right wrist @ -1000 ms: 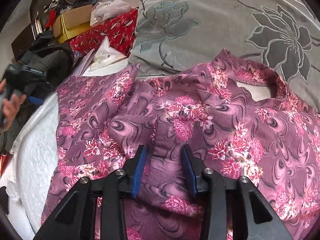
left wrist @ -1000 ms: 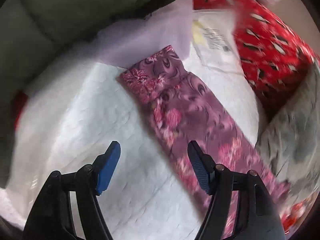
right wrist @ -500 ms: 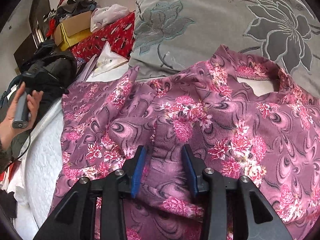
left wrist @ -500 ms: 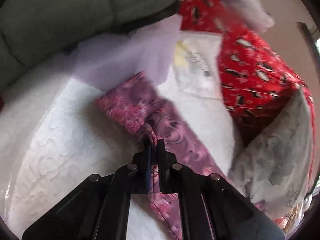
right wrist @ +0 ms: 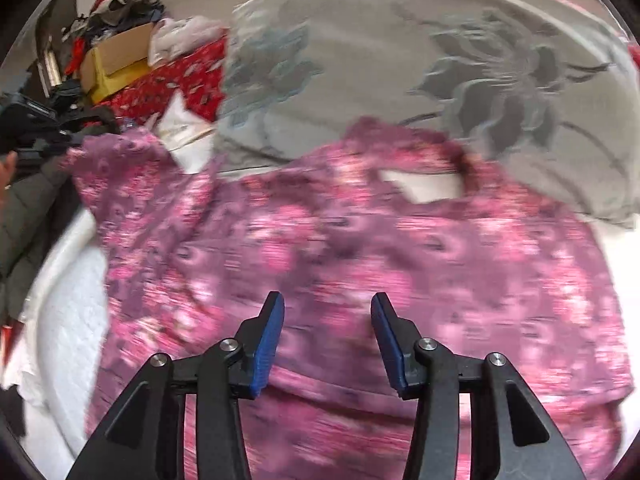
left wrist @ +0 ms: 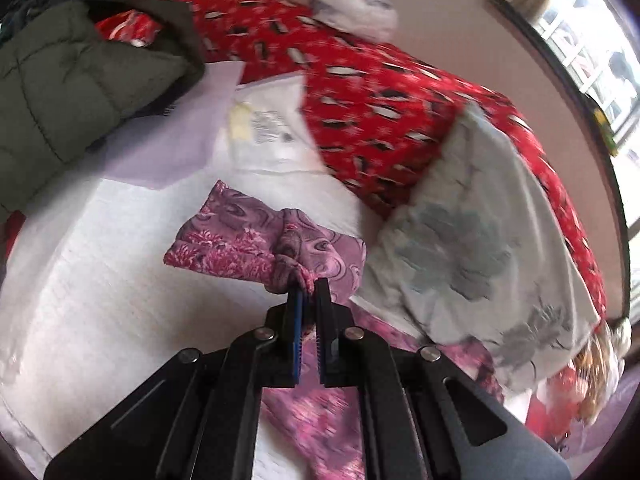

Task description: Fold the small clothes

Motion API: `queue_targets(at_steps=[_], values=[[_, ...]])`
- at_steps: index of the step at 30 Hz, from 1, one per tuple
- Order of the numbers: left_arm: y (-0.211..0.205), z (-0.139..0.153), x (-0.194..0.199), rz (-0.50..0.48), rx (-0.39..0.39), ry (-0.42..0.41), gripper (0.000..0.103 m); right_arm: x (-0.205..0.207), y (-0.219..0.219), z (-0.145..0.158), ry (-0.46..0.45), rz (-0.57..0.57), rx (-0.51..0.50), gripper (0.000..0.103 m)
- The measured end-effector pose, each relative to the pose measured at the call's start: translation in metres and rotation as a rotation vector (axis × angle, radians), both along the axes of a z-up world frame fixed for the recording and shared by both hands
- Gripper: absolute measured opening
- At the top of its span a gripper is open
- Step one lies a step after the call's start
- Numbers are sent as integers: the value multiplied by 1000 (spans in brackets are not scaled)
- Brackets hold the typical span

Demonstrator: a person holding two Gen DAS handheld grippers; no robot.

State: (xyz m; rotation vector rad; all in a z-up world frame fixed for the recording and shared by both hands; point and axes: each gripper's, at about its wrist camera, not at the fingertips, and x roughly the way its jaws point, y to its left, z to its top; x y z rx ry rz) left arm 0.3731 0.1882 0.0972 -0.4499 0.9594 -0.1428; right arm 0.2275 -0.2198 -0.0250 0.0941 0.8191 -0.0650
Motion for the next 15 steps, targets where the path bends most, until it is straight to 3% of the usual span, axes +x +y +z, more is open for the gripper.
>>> queue_targets(at_steps=[8, 11, 15], values=[[-66, 20, -38, -99, 28, -36, 3, -35, -75, -15, 45, -183, -89, 51], [-93, 21, -54, -140, 27, -43, 3, -47, -98, -28, 42, -219, -44, 67], [-135, 11, -74, -215, 36, -23, 3, -56, -103, -33, 0, -220, -22, 71]])
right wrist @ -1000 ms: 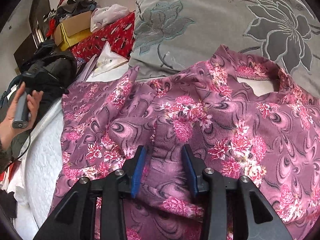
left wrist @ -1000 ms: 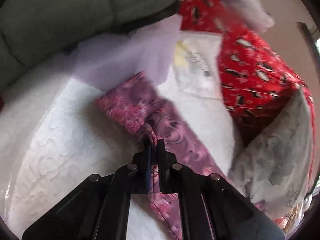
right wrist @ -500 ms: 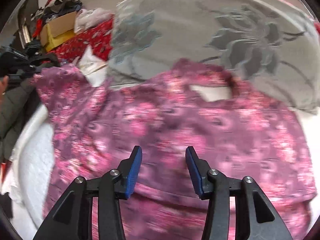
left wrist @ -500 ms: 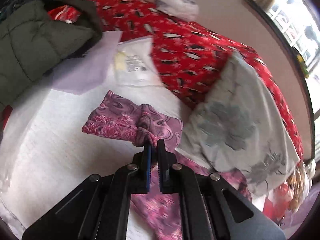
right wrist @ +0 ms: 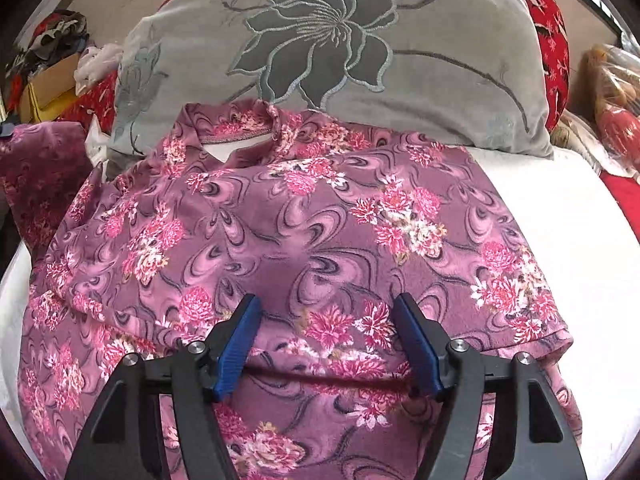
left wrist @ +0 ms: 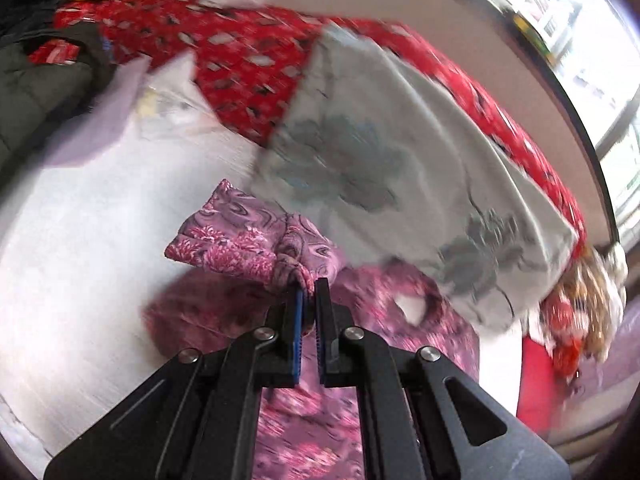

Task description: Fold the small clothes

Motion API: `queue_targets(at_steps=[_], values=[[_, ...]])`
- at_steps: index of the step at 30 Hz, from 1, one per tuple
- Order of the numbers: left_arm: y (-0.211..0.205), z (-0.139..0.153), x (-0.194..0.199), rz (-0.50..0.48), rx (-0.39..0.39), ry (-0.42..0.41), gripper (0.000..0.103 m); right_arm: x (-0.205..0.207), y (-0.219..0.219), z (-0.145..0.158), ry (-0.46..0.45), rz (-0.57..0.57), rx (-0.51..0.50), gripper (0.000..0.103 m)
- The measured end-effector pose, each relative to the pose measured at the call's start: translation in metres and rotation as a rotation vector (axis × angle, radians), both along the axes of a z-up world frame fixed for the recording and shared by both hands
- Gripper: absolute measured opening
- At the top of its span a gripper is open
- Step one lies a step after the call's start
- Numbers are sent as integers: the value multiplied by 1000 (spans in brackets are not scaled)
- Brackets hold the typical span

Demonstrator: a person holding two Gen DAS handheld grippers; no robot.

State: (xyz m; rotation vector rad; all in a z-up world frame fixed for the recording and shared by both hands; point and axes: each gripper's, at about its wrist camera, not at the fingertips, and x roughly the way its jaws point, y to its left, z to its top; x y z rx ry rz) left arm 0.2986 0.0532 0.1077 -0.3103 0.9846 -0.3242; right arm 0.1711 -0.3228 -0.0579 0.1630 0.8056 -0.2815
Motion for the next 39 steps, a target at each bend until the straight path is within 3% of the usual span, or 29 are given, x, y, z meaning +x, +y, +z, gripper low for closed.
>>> queue_targets(at_steps=[5, 9, 12, 14, 20, 23, 26, 30, 34, 39], values=[[-50, -38, -17, -86, 10, 92, 3, 0, -2, -2, -13, 12, 13, 74], [-86, -85, -39, -144, 55, 179, 4, -5, -5, -4, -32, 19, 37, 75], [-99, -117, -50, -162, 99, 240, 4, -9, -5, -4, -35, 23, 36, 77], [-97, -124, -54, -172, 88, 237, 5, -9, -4, -4, -35, 26, 35, 78], [-48, -102, -63, -176, -42, 248, 8, 0, -2, -1, -6, 27, 20, 79], [-4, -95, -66, -90, -41, 205, 22, 9, 8, 11, 35, 38, -15, 78], [28, -113, -61, -11, -79, 263, 22, 14, 34, 35, -39, 146, 7, 78], [52, -143, -56, 40, -189, 378, 22, 30, 88, 57, -68, 327, -58, 78], [66, -152, -55, 46, -305, 417, 22, 50, 132, 53, -21, 469, -149, 78], [78, -157, -56, 29, -351, 430, 22, 74, 163, 29, 85, 558, -241, 76]])
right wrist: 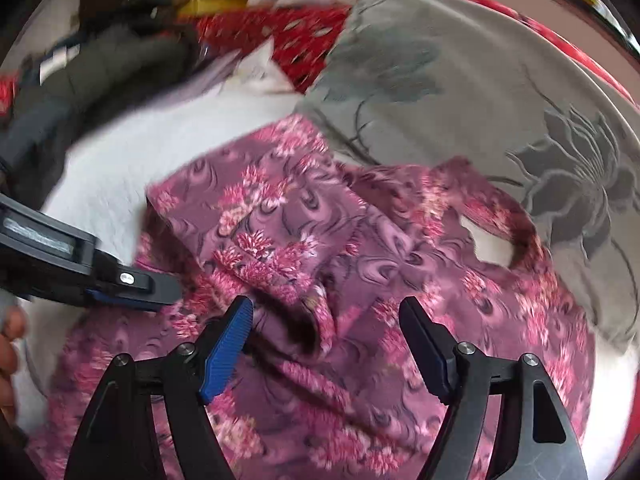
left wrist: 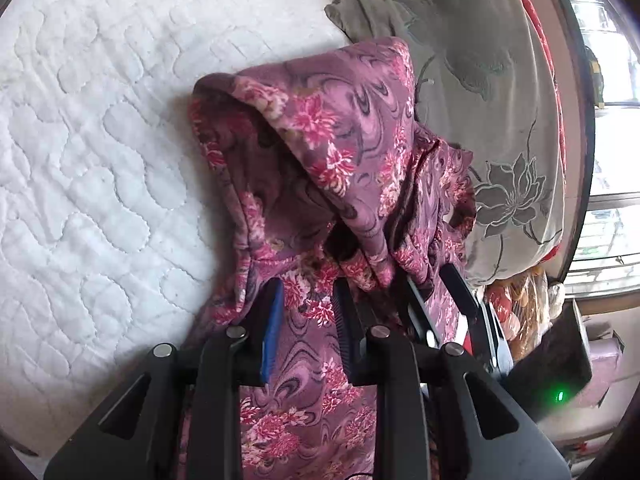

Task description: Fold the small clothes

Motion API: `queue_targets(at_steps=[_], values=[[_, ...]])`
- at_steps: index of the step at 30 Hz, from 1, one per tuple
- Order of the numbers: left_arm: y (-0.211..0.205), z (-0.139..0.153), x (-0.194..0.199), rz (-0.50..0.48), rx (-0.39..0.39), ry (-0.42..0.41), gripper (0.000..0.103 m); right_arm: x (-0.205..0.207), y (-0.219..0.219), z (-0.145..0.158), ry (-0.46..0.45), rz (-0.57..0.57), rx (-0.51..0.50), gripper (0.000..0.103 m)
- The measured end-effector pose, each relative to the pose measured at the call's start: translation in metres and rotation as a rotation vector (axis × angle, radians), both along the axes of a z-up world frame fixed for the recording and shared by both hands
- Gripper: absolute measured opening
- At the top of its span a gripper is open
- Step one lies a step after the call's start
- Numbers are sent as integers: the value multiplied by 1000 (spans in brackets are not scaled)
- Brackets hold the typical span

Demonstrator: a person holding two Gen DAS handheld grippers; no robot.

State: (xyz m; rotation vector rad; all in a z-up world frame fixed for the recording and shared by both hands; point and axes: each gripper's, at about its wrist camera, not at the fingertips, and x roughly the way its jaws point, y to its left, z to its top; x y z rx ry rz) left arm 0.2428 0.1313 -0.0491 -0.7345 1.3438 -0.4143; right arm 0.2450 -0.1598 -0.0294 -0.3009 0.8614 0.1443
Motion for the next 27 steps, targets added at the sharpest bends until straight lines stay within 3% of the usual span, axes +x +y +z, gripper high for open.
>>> queue_targets(at_steps=[1, 3, 4, 5, 9, 14, 22, 24, 27], values=[[0, 1, -1, -1, -2, -3, 22, 4, 3, -2, -1, -4, -15, 73], [0, 0, 0, -5, -2, -7, 22, 12, 1, -4, 18, -10, 28, 44], [0, 1, -1, -8, -2, -9, 22, 15, -3, -3, 40, -18, 68, 22], [0, 1, -1, -9, -1, -10, 22, 15, -11, 0, 41, -46, 117, 19], [-1, 2, -1, -5, 14, -15, 22, -1, -54, 21, -8, -152, 319, 16], [-17, 6, 1, -6, 53, -26, 22, -32, -138, 33, -40, -343, 598, 16], [-31, 13, -1, -16, 113, -46, 22, -83, -247, 15, -64, -618, 781, 16], [-38, 17, -2, -27, 136, -55, 22, -100, -269, 6, -56, -694, 824, 21], [-37, 21, -9, -36, 143, -65, 30, -115, -287, 2, -90, -735, 920, 24]])
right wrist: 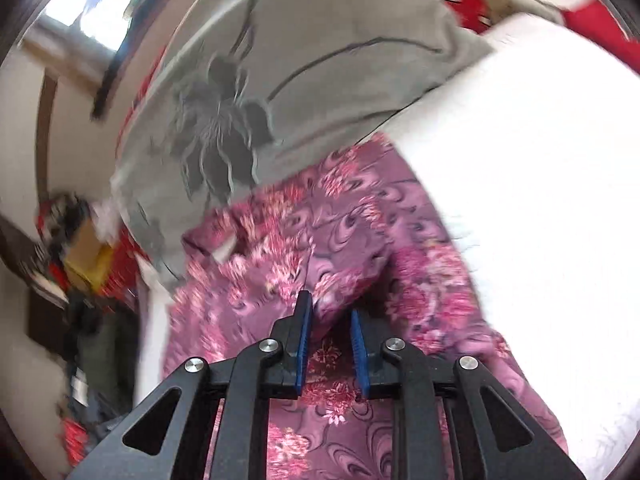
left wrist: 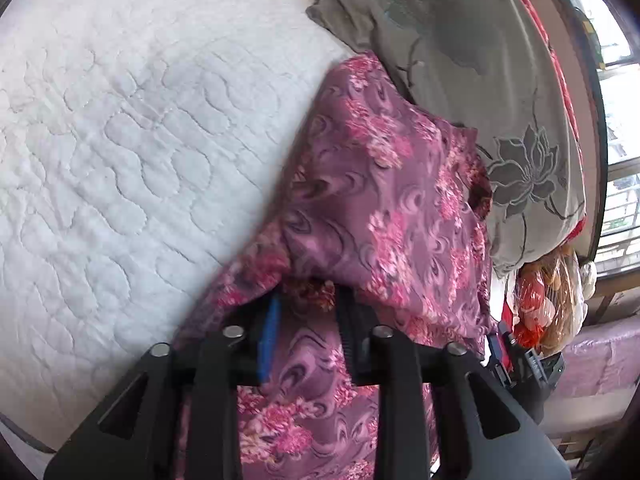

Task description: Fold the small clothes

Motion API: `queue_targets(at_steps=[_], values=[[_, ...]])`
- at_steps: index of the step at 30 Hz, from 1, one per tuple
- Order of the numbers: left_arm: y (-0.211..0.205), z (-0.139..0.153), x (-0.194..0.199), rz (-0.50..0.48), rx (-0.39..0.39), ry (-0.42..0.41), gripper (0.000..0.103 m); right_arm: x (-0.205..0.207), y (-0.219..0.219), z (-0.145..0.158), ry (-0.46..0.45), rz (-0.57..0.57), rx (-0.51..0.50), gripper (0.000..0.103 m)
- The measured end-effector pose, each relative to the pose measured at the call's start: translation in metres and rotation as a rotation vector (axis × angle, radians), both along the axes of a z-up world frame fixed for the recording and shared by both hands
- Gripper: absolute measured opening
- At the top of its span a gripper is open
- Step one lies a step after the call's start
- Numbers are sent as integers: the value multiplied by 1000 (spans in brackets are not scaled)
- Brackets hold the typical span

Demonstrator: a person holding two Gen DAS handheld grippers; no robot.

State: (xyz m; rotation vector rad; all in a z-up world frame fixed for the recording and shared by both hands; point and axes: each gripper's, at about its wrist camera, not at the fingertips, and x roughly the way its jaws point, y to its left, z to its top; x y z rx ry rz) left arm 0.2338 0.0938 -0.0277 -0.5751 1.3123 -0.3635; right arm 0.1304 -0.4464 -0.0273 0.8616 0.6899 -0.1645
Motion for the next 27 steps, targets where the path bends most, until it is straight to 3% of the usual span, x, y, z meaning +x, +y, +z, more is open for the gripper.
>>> queue_targets(at_steps=[2, 4, 7, 9, 10, 12, 14, 16, 19, 20, 24, 26, 27], values=[[-1, 2, -3, 4, -1, -1, 32, -2, -4, 3, -30, -19, 40, 48], [-6, 5, -3, 0, -22, 8, 32, 10, -2, 1, -19, -18, 39, 58], [-12, 12, 0, -4, -21, 15, 32, 28, 0, -10, 35, 4, 43, 54], [-15, 21, 1, -4, -35, -2, 32, 29, 0, -10, 46, 24, 44, 8], [-16, 24, 1, -11, -37, -14, 32, 26, -1, -5, 31, 33, 38, 6], [-20, 29, 1, -30, 10, -46, 32, 16, -2, 13, -58, 9, -4, 6], [-24, 23, 3, -43, 43, -37, 32, 6, -8, 22, -86, -19, -53, 6], [-29, 6, 5, -50, 72, 26, 31, 4, -14, 12, -34, -25, -62, 6], [-33, 9, -2, -79, 107, 0, 32, 11, -22, -26, 170, 23, -1, 6], [-34, 14, -6, -102, 115, -10, 32, 1, -23, -23, 135, 17, 21, 12], [-48, 21, -28, -216, 176, -51, 36, -22, -14, 7, 69, 71, -65, 15], [-57, 13, -38, -255, 240, -50, 37, -23, -4, 2, 144, 146, -106, 27], [-62, 10, -44, -270, 277, -57, 37, -22, 0, -7, 213, 180, -119, 28]])
